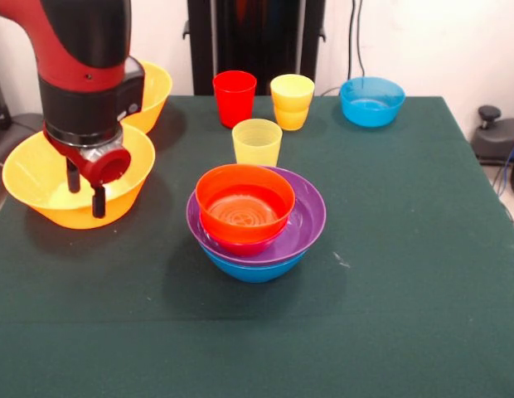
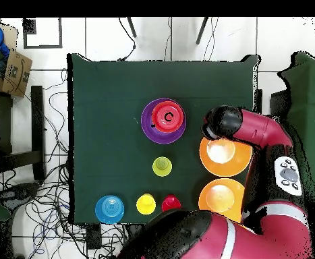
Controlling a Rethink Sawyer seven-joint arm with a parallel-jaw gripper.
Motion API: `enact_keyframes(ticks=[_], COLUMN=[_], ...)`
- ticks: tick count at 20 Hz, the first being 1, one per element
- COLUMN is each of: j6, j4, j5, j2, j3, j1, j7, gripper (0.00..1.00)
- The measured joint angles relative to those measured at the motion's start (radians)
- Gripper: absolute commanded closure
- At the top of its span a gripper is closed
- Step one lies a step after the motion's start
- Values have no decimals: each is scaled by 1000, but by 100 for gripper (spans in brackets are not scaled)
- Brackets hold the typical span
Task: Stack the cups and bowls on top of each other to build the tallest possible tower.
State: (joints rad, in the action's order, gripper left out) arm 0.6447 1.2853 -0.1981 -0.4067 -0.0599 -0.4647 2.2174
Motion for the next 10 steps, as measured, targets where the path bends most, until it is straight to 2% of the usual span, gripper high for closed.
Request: enact_keyframes(ticks=[10], j6=[17], j4=[-73], j5=[4], j2=[51], j3=[-1], j1=[12], j7=[0], gripper=[0])
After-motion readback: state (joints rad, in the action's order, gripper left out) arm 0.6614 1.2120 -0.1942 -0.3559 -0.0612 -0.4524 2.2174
